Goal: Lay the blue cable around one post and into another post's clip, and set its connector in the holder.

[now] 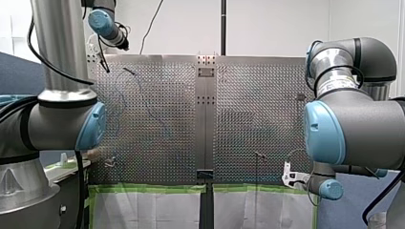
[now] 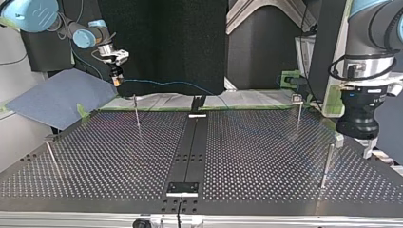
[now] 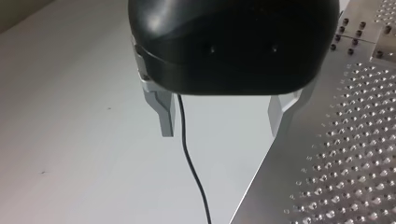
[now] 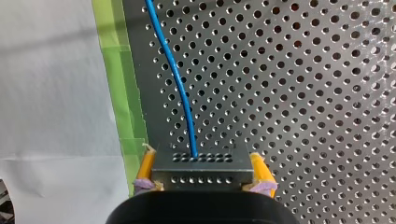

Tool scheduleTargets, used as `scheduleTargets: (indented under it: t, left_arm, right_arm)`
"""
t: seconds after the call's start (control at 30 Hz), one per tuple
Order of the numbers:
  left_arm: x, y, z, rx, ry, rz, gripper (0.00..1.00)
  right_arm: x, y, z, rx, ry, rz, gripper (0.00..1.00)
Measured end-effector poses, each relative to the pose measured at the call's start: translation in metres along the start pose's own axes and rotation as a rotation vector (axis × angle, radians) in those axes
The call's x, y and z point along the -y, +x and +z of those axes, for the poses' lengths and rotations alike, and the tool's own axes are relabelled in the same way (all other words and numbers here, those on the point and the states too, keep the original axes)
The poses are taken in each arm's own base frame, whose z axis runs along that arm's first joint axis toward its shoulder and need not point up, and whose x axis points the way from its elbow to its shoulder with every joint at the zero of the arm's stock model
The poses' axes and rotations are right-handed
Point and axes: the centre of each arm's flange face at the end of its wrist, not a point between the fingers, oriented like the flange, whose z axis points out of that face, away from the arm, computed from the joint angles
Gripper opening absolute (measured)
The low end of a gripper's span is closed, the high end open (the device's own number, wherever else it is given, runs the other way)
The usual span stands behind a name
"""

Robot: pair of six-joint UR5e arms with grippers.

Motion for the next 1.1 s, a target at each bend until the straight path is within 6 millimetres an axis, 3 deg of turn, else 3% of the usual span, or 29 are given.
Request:
scheduleTargets:
  t: [0.43,0.7,0.87,1.1]
  left_arm:
    - [0.03,0.007,0.011,-0.069,-0.033,0.095,1.0]
    - [0.049,-0.008,0.009,-0.073,-0.072,0.178,1.0]
    - [0.047,-0.004,0.011,-0.104,-0.118,0.226,1.0]
    - [0.035,0.017,0.012,-0.186,-0.194,0.298,1.0]
  right_arm:
    - [0.004,0.0,0.002,0.002,0.007,-0.001,0.0]
    - [0.005,0.0,0.002,0.002,0.009,-0.001,0.0]
    - [0.006,0.0,0.003,0.002,0.011,-0.001,0.0]
    - [0.007,-0.001,0.003,0.003,0.012,-0.002,0.0]
